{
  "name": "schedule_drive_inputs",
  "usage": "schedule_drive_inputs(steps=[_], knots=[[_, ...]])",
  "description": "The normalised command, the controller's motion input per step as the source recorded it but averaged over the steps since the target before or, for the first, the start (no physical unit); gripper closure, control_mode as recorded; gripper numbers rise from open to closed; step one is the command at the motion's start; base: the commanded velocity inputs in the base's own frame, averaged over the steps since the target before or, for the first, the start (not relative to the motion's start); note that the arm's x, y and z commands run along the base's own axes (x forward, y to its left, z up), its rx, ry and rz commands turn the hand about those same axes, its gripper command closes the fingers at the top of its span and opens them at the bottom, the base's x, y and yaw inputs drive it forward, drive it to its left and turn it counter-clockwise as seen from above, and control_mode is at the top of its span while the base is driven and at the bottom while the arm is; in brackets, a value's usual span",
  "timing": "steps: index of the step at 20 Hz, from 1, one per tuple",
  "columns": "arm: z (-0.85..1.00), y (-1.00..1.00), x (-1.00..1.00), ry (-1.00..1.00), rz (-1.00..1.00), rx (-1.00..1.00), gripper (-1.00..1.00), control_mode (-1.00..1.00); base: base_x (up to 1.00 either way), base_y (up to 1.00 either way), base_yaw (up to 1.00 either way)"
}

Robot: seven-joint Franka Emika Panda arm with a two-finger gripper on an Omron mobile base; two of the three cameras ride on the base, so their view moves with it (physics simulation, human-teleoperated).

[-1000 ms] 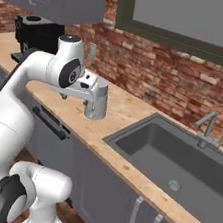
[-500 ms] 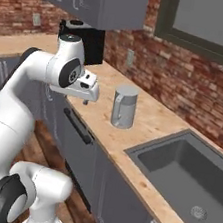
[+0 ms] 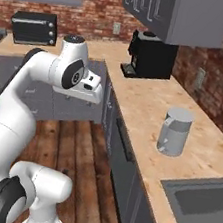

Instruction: Navigate to the toaster oven.

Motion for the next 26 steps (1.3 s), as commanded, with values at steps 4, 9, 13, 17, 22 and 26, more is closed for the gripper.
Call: schedule_drive_inputs(steps=[4,9,13,17,22,26], knots=[[0.00,0.00,0.00,0.00,0.00,0.00,-1.00,1.00,0.00,0.00,0.59],[0.00,0.00,0.00,0.00,0.00,0.00,-1.00,1.00,0.00,0.01,0.51],[0.00,0.00,0.00,0.00,0.00,0.00,-1.00,1.00,0.54,0.43,0.23],[0.00,0.00,0.00,0.00,0.00,0.00,-1.00,1.00,0.99,0.54,0.00],[0.00,0.00,0.00,0.00,0.00,0.00,-1.00,1.00,0.99,0.38,0.05],[0.00,0.00,0.00,0.00,0.00,0.00,-1.00,1.00,0.91,0.44,0.05]])
